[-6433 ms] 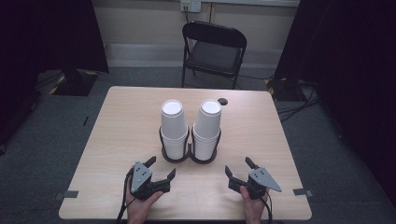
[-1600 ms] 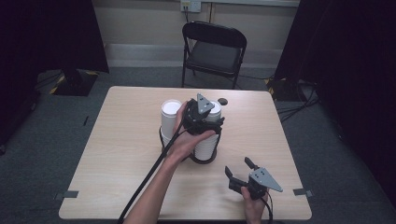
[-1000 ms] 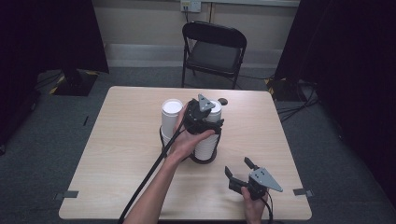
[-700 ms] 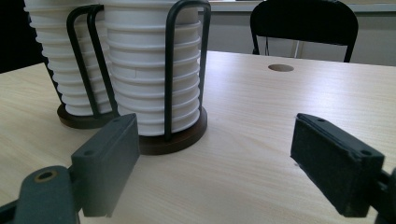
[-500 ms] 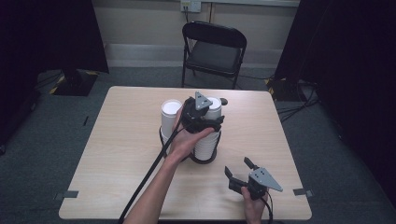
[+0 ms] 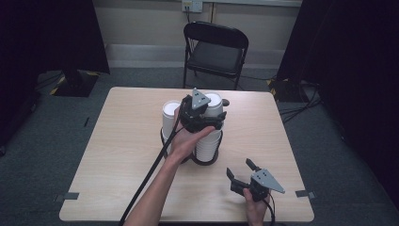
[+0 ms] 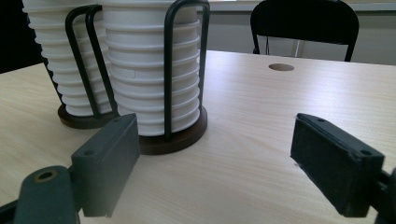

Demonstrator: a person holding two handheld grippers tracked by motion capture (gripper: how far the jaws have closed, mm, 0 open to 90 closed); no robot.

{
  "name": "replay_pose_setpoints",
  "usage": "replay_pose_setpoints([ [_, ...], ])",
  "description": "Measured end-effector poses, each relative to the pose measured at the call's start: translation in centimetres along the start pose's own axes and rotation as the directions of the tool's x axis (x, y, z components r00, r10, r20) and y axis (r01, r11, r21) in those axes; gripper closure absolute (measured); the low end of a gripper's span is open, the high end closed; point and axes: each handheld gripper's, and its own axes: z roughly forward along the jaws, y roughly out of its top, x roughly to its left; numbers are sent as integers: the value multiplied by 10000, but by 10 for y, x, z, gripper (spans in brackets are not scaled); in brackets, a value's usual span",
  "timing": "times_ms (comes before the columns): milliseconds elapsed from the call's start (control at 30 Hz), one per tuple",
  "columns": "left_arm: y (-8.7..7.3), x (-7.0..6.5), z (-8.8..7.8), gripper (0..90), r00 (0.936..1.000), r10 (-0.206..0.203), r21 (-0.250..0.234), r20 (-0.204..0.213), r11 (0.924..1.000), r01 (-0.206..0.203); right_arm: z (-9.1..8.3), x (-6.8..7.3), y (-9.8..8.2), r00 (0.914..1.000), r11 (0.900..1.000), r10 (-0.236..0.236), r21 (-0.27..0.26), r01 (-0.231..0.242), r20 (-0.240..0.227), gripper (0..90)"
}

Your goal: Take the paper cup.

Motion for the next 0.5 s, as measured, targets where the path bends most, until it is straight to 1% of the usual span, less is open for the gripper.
replay_pose_setpoints([
  [100,1,0,-1,182,10000,-48,-125,-21,9999,48,0,0,0,10000,10000,4,-4,-4,-12,148],
  [133,2,0,-3,182,9999,-115,-242,-10,9996,115,0,0,0,10000,10000,2,-7,-2,-10,148],
  [200,4,0,-5,182,9999,-87,-347,61,9994,89,0,0,0,10000,10000,-1,-7,1,-13,148],
  [333,6,-1,-9,182,9999,-132,-602,6,9981,132,0,0,0,10000,10000,0,-18,0,-8,148],
  [367,6,-1,-10,182,10000,-62,-637,-12,9979,61,0,0,0,10000,10000,6,-15,-6,-6,148],
  [500,8,0,-13,183,9999,-132,-733,-21,9972,130,0,0,0,10000,10000,3,-6,-3,-14,148],
])
